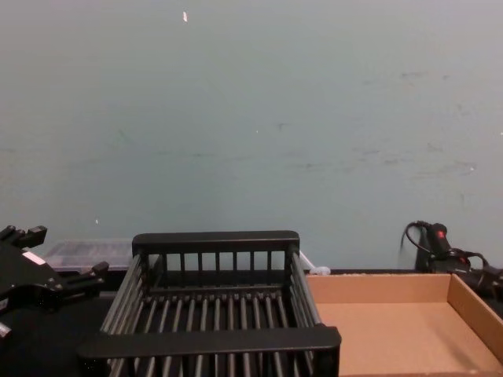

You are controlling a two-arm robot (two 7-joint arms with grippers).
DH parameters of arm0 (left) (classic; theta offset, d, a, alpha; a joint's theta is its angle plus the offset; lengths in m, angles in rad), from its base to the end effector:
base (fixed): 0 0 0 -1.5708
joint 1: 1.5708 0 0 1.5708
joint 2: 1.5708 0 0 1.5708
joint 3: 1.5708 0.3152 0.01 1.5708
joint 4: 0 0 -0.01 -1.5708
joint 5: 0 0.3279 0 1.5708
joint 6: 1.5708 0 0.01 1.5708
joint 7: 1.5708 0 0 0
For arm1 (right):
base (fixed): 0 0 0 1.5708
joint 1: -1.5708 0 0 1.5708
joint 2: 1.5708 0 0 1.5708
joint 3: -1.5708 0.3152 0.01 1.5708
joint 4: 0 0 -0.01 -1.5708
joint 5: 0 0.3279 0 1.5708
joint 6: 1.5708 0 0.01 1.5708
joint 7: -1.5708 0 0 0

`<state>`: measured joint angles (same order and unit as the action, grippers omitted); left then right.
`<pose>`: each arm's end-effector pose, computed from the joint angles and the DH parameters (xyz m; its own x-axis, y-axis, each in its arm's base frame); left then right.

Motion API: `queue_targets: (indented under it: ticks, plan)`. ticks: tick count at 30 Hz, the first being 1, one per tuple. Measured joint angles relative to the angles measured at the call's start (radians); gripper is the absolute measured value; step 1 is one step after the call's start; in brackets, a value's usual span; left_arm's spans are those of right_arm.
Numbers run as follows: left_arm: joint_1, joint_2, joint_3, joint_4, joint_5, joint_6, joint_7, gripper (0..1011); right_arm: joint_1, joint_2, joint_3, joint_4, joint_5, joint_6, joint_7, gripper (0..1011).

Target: Pick up the white tape and place it into the black box , Pick up the silver tape and place it into the brown box.

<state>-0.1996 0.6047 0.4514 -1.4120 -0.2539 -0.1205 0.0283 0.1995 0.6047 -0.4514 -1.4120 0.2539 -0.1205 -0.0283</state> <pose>0.3803 0.0920 -0.3262 0.2922 0.8803 0.3738 -0.9553 0.2873 0.0702 0.3802 -0.0920 -0.3263 0.2923 -0.8803 0.3737 0.9553 0.2873 -0.0703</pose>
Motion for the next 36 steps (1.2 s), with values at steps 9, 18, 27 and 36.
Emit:
queue_targets:
  ticks: [9, 18, 27, 36]
  plan:
    - [0.0, 0.0, 0.0, 0.0, 0.0, 0.0, 0.0, 1001, -0.005, -0.003, 0.013, -0.004, -0.003, -0.002, 0.007, 1002]
    - [0.0, 0.0, 0.0, 0.0, 0.0, 0.0, 0.0, 1001, -0.041, 0.017, 0.052, -0.055, 0.009, -0.004, 0.049, 1002]
    - [0.0, 0.0, 0.0, 0.0, 0.0, 0.0, 0.0, 1001, -0.133, 0.077, 0.118, -0.169, 0.072, 0.03, 0.105, 1002]
    - [0.0, 0.0, 0.0, 0.0, 0.0, 0.0, 0.0, 1001, -0.258, 0.129, 0.171, -0.288, 0.11, 0.065, 0.136, 1002]
